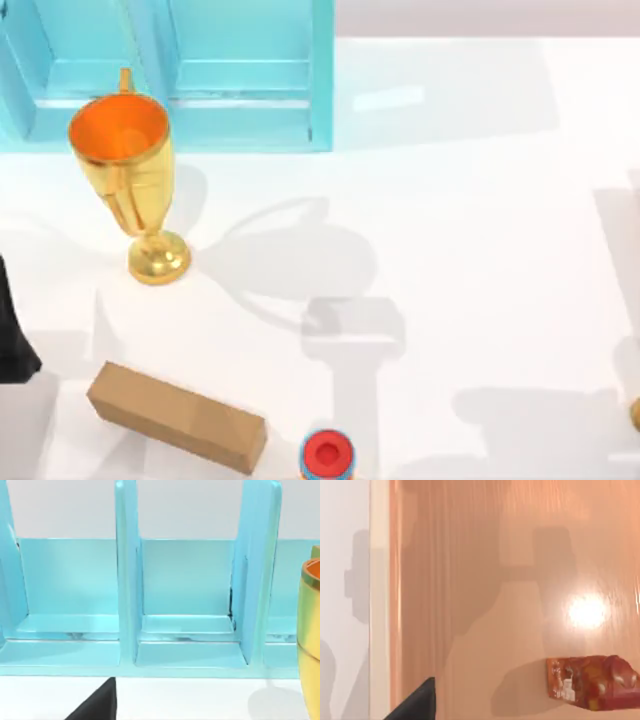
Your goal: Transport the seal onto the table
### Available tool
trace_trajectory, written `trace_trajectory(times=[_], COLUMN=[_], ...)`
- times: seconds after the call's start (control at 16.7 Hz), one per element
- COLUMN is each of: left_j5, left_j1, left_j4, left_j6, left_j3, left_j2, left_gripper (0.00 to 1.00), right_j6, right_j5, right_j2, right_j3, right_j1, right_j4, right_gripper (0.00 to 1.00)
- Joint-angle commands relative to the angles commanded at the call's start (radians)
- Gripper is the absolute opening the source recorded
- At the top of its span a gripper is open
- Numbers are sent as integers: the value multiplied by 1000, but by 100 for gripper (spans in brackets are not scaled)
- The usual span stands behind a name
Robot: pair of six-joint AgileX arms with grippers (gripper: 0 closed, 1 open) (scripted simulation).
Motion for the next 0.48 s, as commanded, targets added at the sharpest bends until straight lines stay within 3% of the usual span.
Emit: trace_trajectory(times=[0.48], left_j5=[0], left_j1=[0], left_j4=[0], left_j6=[0], left_j3=[0], left_j2=[0], left_gripper=[100], right_j6=[-161], right_j5=[0], right_j2=[540], right_j3=[422], right_j1=[-164], right_j4=[-388], right_gripper=[100])
